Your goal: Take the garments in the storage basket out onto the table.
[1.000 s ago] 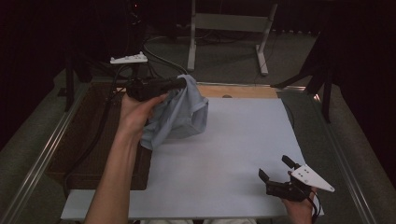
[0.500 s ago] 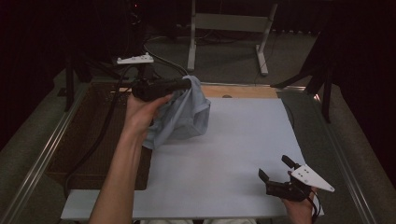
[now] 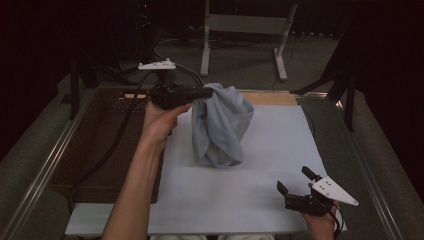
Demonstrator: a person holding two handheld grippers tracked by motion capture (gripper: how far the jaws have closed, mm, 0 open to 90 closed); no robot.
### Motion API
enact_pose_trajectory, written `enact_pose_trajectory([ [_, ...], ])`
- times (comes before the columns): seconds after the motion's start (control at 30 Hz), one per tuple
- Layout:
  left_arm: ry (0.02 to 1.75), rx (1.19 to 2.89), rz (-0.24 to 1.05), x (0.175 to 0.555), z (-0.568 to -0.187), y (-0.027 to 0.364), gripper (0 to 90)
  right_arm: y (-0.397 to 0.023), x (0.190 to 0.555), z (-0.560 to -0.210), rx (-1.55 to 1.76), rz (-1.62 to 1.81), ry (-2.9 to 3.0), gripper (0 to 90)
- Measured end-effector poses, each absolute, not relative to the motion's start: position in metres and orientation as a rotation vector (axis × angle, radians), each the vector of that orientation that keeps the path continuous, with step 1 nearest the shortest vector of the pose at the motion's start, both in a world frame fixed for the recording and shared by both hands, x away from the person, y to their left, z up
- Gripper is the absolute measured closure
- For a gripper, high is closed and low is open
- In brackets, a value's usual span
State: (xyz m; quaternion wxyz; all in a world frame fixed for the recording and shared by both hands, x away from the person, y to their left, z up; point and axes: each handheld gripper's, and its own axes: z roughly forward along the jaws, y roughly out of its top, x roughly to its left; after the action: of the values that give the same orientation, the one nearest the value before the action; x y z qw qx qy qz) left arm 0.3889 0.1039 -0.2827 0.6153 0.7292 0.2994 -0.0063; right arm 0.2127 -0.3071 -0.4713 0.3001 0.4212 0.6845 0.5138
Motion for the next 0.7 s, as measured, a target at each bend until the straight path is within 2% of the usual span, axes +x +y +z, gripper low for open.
enact_pose_trajectory([
  [0.7,0.744,1.716,-0.065,0.394,-0.324,0.092,84.4,-0.308,0.212,-0.471,1.119,1.361,1.815,0.2],
])
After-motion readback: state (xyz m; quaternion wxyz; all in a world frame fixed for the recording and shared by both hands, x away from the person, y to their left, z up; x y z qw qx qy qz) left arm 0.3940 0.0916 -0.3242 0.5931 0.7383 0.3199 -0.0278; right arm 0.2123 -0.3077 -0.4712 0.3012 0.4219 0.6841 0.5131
